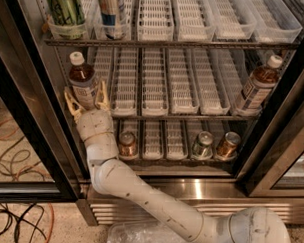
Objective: Pick blue plastic bottle from middle shelf of fridge
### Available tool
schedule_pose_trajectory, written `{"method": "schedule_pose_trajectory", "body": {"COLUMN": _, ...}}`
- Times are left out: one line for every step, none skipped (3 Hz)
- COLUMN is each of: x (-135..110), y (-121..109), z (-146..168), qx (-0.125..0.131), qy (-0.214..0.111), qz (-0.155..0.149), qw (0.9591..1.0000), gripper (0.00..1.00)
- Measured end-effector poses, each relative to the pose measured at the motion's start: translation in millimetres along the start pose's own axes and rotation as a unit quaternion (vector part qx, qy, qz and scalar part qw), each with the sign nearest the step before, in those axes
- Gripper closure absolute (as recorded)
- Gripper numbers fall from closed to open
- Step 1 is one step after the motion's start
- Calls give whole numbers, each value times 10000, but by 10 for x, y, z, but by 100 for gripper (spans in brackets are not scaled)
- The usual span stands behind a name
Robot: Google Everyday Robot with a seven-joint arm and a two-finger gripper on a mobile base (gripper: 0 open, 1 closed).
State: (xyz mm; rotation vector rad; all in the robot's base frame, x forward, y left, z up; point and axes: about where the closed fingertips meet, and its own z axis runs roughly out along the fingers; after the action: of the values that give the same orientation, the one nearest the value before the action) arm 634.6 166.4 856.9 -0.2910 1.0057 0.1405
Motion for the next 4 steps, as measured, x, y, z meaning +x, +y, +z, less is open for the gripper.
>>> {"method": "schedule_pose_trajectory", "body": {"x": 51, "y": -74, "z": 59, "qx": 148, "qy": -2, "qz": -20, "qw": 9999, "gripper": 53}}
{"method": "schedule_pose_trajectory", "body": {"x": 51, "y": -78, "z": 61, "qx": 152, "qy": -5, "qz": -26, "qw": 9999, "gripper": 76}}
{"method": "schedule_pose_trajectory", "body": {"x": 51, "y": -78, "z": 61, "qx": 152, "qy": -5, "qz": -26, "qw": 9999, "gripper": 98}}
{"method": "schedule_pose_trajectory", "body": {"x": 54, "y": -84, "z": 62, "qx": 157, "qy": -20, "qz": -27, "qw": 9999, "gripper": 100}}
